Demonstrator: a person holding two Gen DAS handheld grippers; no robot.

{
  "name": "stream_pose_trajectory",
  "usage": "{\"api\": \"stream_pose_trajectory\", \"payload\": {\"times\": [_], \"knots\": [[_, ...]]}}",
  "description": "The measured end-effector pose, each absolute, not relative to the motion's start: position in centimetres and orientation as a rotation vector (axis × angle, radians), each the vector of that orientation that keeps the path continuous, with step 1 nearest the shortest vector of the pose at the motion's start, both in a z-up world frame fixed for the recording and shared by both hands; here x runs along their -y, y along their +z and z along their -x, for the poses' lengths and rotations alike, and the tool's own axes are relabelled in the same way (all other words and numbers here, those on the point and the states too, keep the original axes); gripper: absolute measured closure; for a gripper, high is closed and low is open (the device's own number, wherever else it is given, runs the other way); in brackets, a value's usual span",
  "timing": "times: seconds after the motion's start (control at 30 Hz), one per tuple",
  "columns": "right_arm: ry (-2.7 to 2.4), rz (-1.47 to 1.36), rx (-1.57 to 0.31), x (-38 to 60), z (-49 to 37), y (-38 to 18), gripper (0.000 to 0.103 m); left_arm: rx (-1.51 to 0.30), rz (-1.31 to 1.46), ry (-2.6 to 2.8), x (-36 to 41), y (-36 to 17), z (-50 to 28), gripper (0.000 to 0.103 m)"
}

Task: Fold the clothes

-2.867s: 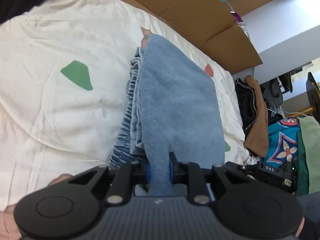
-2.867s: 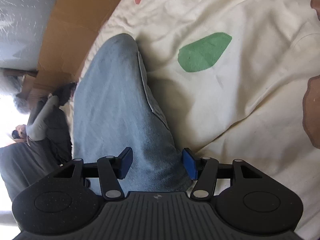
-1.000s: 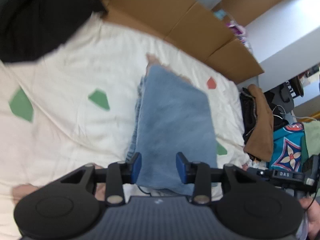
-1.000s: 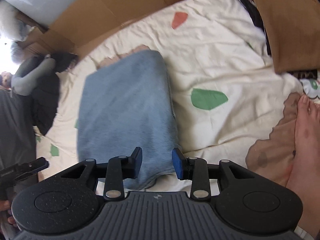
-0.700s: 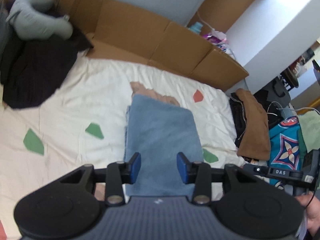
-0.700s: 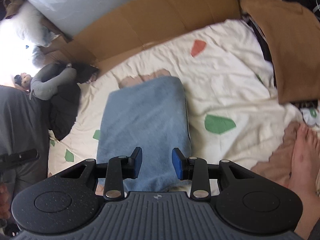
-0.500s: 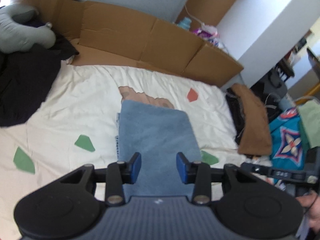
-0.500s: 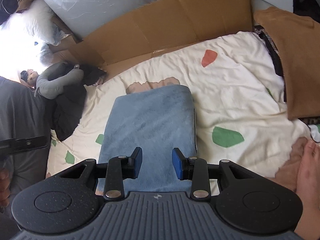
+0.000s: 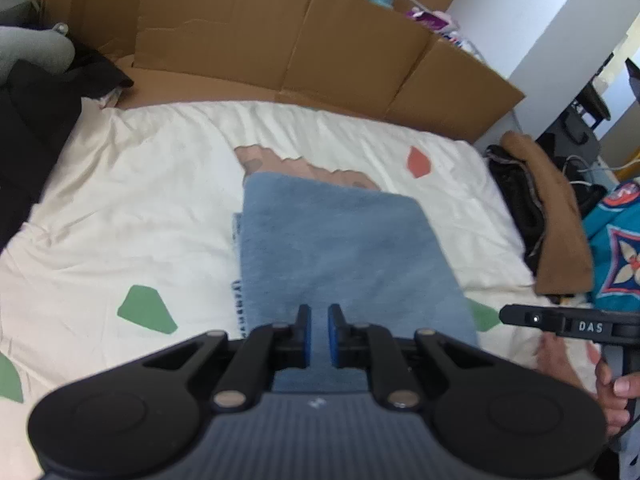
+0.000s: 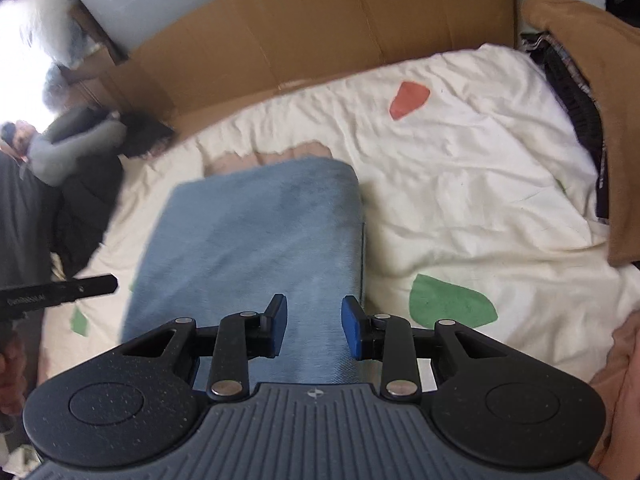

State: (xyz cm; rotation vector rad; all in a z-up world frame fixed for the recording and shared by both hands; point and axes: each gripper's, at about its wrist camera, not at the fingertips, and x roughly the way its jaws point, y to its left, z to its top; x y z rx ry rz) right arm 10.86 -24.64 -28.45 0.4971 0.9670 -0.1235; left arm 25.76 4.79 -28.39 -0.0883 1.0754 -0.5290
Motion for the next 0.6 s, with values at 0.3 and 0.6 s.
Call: {"api": "stream_pose_trajectory", "payload": {"times": [0.3,0.6], "knots": [[-0.127,-0.451,-1.032,24.8,-12.4,-33.4,0.071,-1.072,0.095,-0.484,-6.2,-33.4,-25.2,0.101],[-0.131,-0.502,-0.949,26.7,-12.7,-33.7,0.066,-1.010,0.235,-0.470,-8.2,-33.3,-24.9,0.087]]}}
